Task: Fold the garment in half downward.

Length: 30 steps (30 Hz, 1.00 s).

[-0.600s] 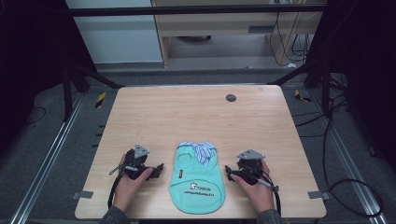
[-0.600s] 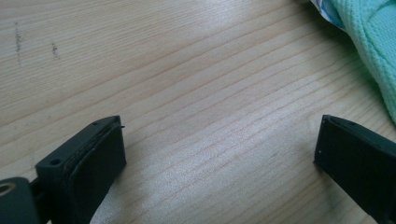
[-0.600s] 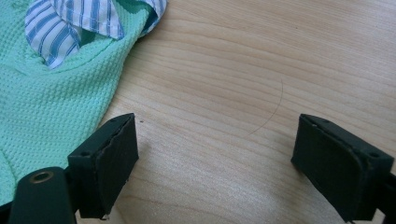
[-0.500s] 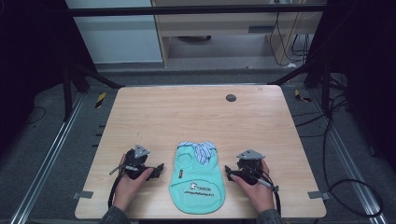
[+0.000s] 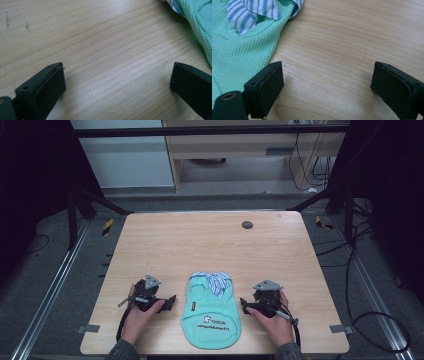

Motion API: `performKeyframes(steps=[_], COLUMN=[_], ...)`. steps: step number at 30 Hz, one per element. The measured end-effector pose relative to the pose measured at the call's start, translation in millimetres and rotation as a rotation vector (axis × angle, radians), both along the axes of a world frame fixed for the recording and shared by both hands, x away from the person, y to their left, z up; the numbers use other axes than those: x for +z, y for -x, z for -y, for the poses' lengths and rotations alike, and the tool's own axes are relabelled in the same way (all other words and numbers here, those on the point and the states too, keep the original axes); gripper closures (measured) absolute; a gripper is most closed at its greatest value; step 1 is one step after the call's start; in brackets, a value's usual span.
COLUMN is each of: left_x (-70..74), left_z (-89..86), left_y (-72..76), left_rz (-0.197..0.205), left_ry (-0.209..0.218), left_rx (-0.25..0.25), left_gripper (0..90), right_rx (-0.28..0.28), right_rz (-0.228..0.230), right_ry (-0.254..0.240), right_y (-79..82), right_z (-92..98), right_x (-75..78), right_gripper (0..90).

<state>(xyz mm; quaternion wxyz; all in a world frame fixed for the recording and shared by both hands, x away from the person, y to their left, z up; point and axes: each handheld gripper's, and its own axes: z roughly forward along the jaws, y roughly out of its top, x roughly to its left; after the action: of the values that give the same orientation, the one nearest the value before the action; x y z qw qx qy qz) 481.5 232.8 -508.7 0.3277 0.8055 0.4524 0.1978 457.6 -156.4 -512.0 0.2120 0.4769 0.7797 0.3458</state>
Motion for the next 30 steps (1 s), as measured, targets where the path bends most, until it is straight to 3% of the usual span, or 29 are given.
performKeyframes(steps=[7, 11, 12, 17, 19, 23, 25, 27, 30], left_x=[-0.2, 2.1, 3.5, 15.3, 23.4, 32.5, 42.1, 44.6, 54.2], left_z=[0.9, 2.1, 3.3, 10.5, 16.2, 24.5, 34.4, 37.2, 44.6], left_y=[0.1, 3.3, 4.8, 1.8, -8.5, -21.7, -36.2, -40.0, -54.6], left_rz=[0.005, 0.003, 0.001, 0.034, 0.027, 0.018, 0.017, 0.023, -0.01], left_ry=[0.004, 0.011, 0.027, 0.014, 0.008, -0.026, -0.047, -0.053, -0.024], left_rx=[-0.003, -0.016, -0.018, -0.072, -0.096, -0.123, -0.154, -0.161, -0.194], left_gripper=[0.0, 5.9, 6.3, 10.4, 11.4, 14.2, 16.1, 17.9, 27.5], right_rx=[-0.005, -0.005, -0.003, 0.029, 0.074, 0.093, 0.109, 0.118, 0.136], right_rz=[0.02, 0.029, 0.039, 0.005, -0.008, -0.013, -0.023, -0.04, -0.056], right_ry=[-0.005, -0.013, -0.012, -0.035, -0.003, 0.023, 0.054, 0.06, 0.078], right_y=[-2.1, -1.4, 0.1, -0.5, -5.2, -13.3, -26.1, -32.1, -49.6], right_z=[3.5, 7.8, 9.8, 9.3, 3.1, -4.2, -11.1, -13.5, -19.4], right_x=[0.5, 1.0, 1.3, 5.1, 8.6, 15.5, 23.7, 27.6, 40.6], right_gripper=[20.5, 28.4, 34.4, 44.2, 46.9, 50.3, 52.6, 54.4, 61.5])
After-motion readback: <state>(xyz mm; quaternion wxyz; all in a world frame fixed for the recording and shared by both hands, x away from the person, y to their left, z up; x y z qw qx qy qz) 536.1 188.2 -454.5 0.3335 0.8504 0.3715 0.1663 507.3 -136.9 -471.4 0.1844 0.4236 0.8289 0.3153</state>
